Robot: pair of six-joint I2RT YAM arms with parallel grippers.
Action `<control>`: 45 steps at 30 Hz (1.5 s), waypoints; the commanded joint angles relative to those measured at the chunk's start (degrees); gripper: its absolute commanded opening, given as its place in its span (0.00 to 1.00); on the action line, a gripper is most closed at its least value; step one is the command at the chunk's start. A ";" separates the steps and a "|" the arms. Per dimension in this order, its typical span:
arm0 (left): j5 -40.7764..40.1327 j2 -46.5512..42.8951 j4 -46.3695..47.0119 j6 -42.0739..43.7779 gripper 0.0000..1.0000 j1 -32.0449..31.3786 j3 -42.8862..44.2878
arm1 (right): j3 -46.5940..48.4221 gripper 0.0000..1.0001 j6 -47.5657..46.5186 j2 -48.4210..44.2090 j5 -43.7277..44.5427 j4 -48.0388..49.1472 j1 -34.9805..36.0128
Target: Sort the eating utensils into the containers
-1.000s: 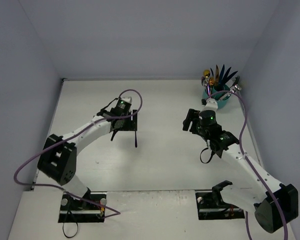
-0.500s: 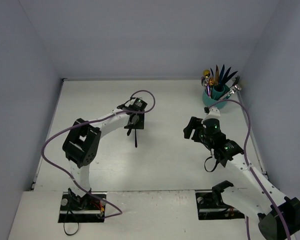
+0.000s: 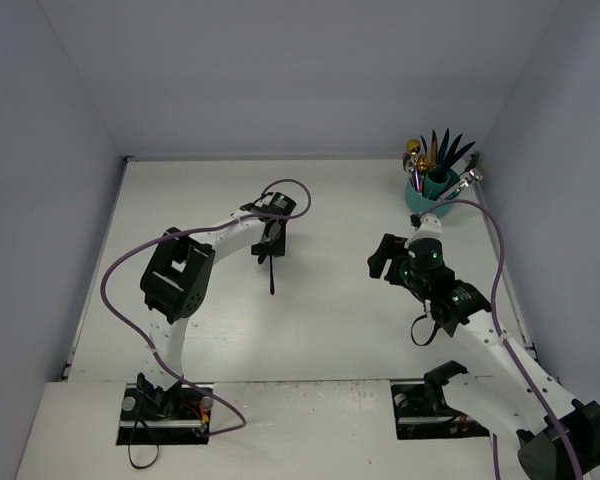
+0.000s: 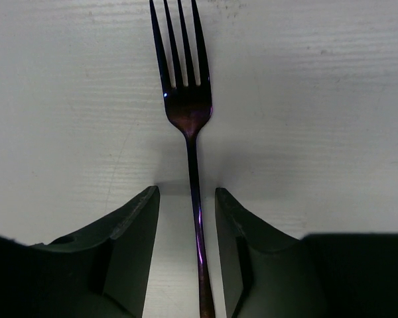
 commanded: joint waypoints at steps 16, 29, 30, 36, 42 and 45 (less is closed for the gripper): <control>1.10 -10.49 5.43 7.43 0.00 -2.81 -2.27 | 3.26 0.68 0.82 -5.19 -4.13 0.43 -0.46; 16.02 -37.88 26.16 21.41 0.00 -13.76 -15.47 | 12.35 0.66 -3.17 -9.05 -13.91 1.25 -0.15; 16.42 -38.42 26.34 22.00 0.00 -14.85 -15.20 | 12.78 0.66 -3.19 -8.95 -14.48 1.62 -0.11; 16.61 -38.84 25.53 23.24 0.00 -19.13 -12.73 | 15.07 0.66 -2.92 -8.30 -16.66 3.70 -0.11; 17.23 -38.05 26.24 23.05 0.00 -21.80 -10.72 | 15.32 0.65 -2.34 -7.21 -17.64 4.80 -0.09; 17.44 -37.29 26.10 23.16 0.00 -23.07 -9.81 | 14.96 0.65 -2.31 -6.68 -17.42 4.98 -0.02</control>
